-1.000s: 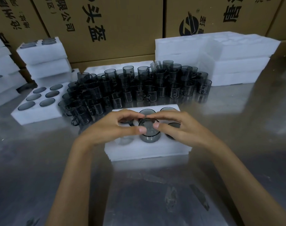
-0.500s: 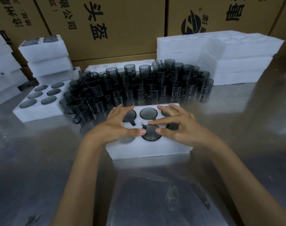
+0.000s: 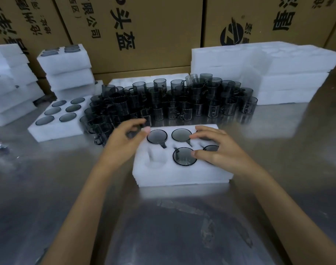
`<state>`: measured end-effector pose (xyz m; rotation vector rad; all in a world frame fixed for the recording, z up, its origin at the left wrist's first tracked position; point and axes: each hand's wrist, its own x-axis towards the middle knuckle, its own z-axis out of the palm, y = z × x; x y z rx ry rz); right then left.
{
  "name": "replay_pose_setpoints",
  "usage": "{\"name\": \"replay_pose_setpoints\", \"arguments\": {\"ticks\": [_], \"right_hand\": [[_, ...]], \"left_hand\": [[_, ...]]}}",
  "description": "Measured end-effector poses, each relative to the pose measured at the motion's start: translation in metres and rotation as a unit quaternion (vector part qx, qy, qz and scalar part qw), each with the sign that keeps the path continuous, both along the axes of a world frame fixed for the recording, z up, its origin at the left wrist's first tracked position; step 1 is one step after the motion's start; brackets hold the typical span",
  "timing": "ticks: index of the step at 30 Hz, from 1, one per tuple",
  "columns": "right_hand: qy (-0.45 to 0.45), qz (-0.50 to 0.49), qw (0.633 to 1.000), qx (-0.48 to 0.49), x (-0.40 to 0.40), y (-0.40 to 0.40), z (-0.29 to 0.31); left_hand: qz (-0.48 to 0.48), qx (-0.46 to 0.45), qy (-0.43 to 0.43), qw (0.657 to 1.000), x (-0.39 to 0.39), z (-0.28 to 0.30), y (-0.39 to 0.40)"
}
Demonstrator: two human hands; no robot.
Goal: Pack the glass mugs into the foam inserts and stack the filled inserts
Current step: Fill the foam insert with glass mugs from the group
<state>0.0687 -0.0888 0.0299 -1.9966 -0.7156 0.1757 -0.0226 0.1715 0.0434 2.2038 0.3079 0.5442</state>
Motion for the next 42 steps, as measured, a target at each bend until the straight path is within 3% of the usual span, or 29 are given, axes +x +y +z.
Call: {"name": "replay_pose_setpoints", "arguments": {"ticks": [2,3,5,8,15,21,26,30,34,39,42], "right_hand": [[-0.008,0.0,1.0,0.005,0.001,0.001,-0.002],[-0.013,-0.002,1.0,0.007,0.001,0.001,-0.003],[-0.019,-0.006,1.0,0.009,0.002,0.001,-0.004],[-0.028,-0.007,0.999,0.02,0.002,0.001,-0.004],[-0.008,-0.009,0.997,0.078,0.001,0.002,-0.005],[0.0,-0.017,0.996,0.092,0.0,0.003,-0.004],[-0.001,-0.016,0.996,0.087,-0.001,0.005,-0.002],[-0.098,-0.068,0.992,0.036,-0.002,0.01,0.007],[-0.119,-0.058,0.991,0.029,-0.011,0.031,0.03],[-0.054,0.085,0.994,0.037,-0.028,0.072,0.042],[-0.077,0.083,0.993,0.037,-0.032,0.081,0.029]], "left_hand": [[0.169,0.046,-0.125,0.976,-0.002,-0.008,0.019],[0.234,0.066,-0.14,0.96,-0.002,-0.013,0.028],[0.31,0.064,-0.089,0.944,-0.004,-0.024,0.043],[0.342,0.01,-0.04,0.939,-0.006,-0.038,0.058],[0.36,-0.049,-0.07,0.929,-0.006,-0.044,0.069],[0.319,-0.086,-0.026,0.944,-0.002,-0.05,0.072],[0.3,-0.141,-0.043,0.942,-0.003,-0.05,0.076],[0.257,-0.133,-0.113,0.95,-0.008,-0.033,0.061],[0.136,-0.178,-0.189,0.956,-0.014,-0.007,0.032],[-0.04,-0.161,-0.18,0.969,-0.02,0.013,-0.003],[-0.098,-0.153,-0.184,0.966,-0.021,0.015,-0.013]]}}
